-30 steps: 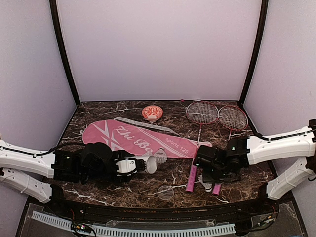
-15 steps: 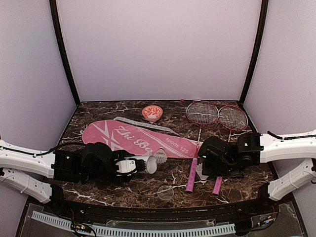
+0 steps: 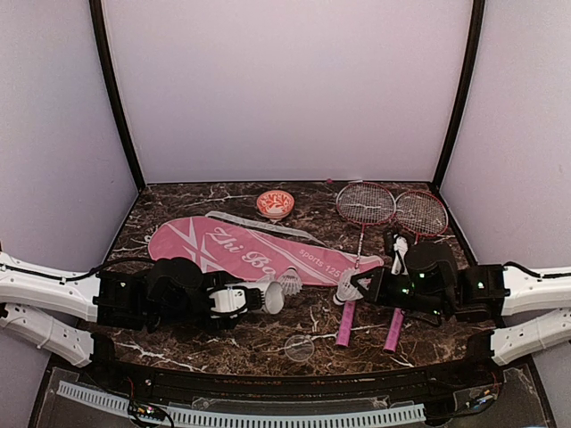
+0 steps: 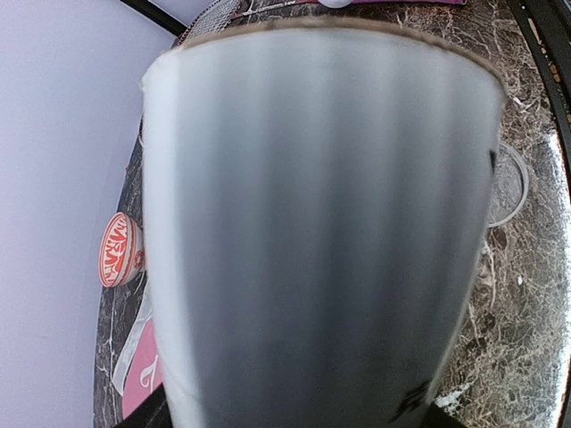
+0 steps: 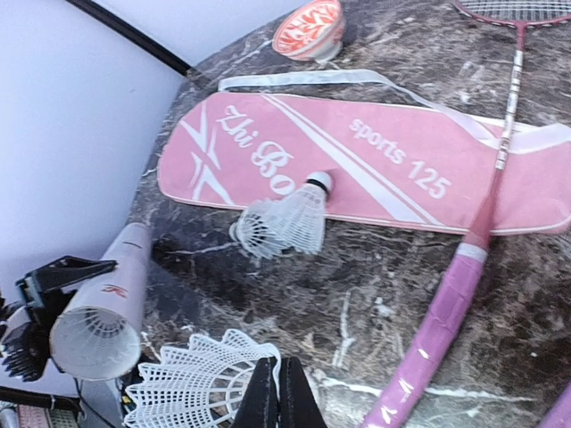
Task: Pack up the badminton gear
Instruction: Place the shuttlecock in the shuttle tube.
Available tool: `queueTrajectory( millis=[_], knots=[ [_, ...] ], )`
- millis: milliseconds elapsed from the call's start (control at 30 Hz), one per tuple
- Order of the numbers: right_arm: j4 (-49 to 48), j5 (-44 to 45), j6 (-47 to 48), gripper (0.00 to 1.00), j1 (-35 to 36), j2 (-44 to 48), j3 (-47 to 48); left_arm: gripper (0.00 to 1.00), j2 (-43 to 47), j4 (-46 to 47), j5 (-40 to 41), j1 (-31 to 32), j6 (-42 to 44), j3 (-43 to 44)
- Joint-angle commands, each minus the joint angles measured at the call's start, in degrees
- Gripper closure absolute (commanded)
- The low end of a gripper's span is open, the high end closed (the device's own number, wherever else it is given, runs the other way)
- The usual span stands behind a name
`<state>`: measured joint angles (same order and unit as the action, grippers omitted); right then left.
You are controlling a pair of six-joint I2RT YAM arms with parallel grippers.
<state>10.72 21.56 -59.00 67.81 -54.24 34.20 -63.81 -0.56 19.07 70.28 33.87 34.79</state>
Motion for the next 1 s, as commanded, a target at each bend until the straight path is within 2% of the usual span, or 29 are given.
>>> queueTrajectory(
  millis=[0, 200, 467, 967],
  knots=[
    [-20.4, -5.92, 5.48, 1.0, 0.11, -0.71, -2.6, 0.36, -0.33, 0.36, -0.72, -0.06, -1.74, 1.97],
    [-27.94, -7.68, 8.26, 1.0, 3.25, -5.75, -0.21, 0.36, -0.44, 0.3, -0.44, -0.06, -1.63, 1.85],
    [-36.71, -7.22, 7.51, 1.0, 7.42, -8.74, -1.8, 0.36, -0.92, 0.38, -1.07, -0.06, -1.68, 1.91],
    [-42.36, -3.76, 7.59, 1.0, 11.63, -18.15, 1.93, 0.36, -0.79, 0.12, -0.93, -0.06, -1.7, 2.04]
  ],
)
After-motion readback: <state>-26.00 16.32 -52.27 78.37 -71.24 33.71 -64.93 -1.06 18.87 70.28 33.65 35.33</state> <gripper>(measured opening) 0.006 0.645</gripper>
